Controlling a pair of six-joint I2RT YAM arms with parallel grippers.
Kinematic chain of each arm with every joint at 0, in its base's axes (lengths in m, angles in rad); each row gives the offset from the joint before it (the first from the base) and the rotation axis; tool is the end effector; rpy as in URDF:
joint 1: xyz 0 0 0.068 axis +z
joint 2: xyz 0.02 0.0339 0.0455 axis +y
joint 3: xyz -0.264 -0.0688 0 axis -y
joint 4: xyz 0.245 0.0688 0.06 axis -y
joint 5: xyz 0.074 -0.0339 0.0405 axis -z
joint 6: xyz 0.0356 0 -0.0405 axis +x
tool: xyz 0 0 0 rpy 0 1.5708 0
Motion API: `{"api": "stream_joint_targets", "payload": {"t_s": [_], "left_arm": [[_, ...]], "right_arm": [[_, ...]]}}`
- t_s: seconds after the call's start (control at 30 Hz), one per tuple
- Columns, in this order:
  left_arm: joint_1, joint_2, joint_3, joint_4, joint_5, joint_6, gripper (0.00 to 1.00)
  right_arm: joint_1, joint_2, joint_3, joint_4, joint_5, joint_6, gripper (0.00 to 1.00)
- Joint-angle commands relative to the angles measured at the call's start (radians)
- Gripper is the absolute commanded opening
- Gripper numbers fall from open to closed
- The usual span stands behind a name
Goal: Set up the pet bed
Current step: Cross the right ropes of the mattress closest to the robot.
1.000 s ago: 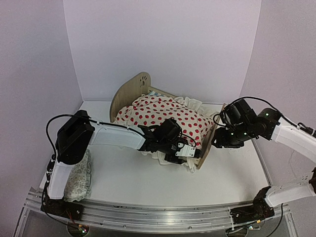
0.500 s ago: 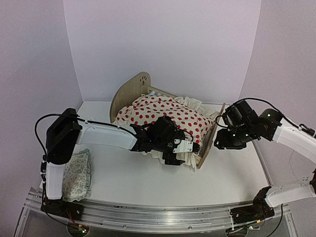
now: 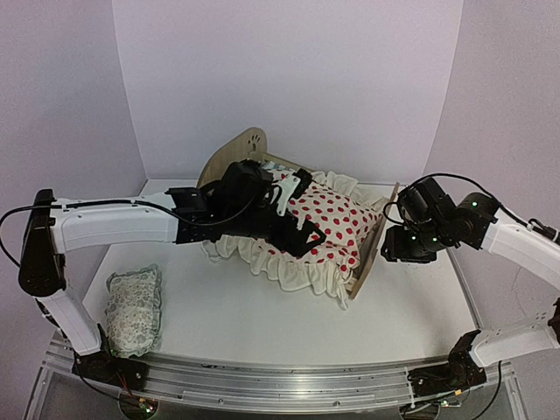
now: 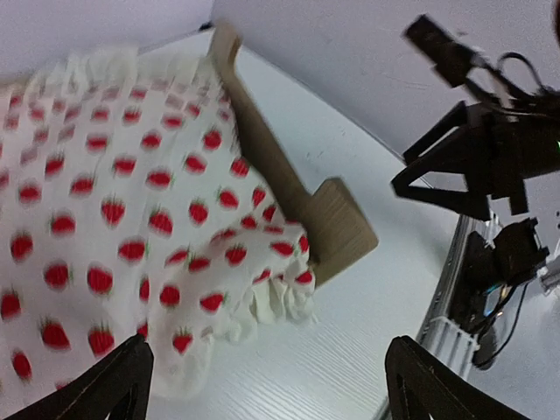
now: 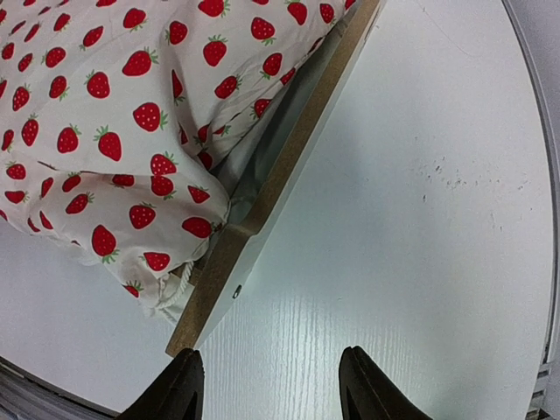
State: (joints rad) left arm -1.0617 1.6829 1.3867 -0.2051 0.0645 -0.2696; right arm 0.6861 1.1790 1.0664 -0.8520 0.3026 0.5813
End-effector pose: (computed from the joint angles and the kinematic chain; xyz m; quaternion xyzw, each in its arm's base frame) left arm 0.1917 -0.3481 0.3091 0.3469 0.7870 -0.3364 0.3835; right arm 0.1854 0.1381 0.3008 -0.0045 0.9446 0.0588 0.3230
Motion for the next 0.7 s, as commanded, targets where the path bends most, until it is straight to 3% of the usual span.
{"api": "stream_joint_targets", "payload": {"t_s": [0.0, 0.07, 0.17, 0.37, 0.57, 0.67], "left_arm": [[0.079, -0.084, -0.243, 0.084, 0.19, -0.668, 0.91], [0.103, -0.097, -0.373, 0.237, 0.236, -0.879, 0.89], [0.109, -0.088, -0.498, 0.458, 0.24, -1.051, 0.88], [0.096, 0.05, -0.606, 0.859, 0.177, -1.422, 0.91], [0.082, 0.191, -0.51, 0.844, 0.119, -1.536, 0.91], [0.079, 0.256, -0.492, 0.917, 0.077, -1.56, 0.9]], "right_arm": [[0.001, 0.002, -0.012, 0.042, 0.042, 0.073, 0.54], [0.002, 0.004, -0.018, 0.047, 0.042, 0.087, 0.54], [0.002, 0.003, -0.028, 0.052, 0.038, 0.104, 0.54], [0.002, -0.019, -0.048, 0.053, 0.041, 0.131, 0.54], [0.002, -0.082, -0.076, 0.053, 0.068, 0.142, 0.54], [0.002, -0.113, -0.087, 0.052, 0.083, 0.14, 0.54]]}}
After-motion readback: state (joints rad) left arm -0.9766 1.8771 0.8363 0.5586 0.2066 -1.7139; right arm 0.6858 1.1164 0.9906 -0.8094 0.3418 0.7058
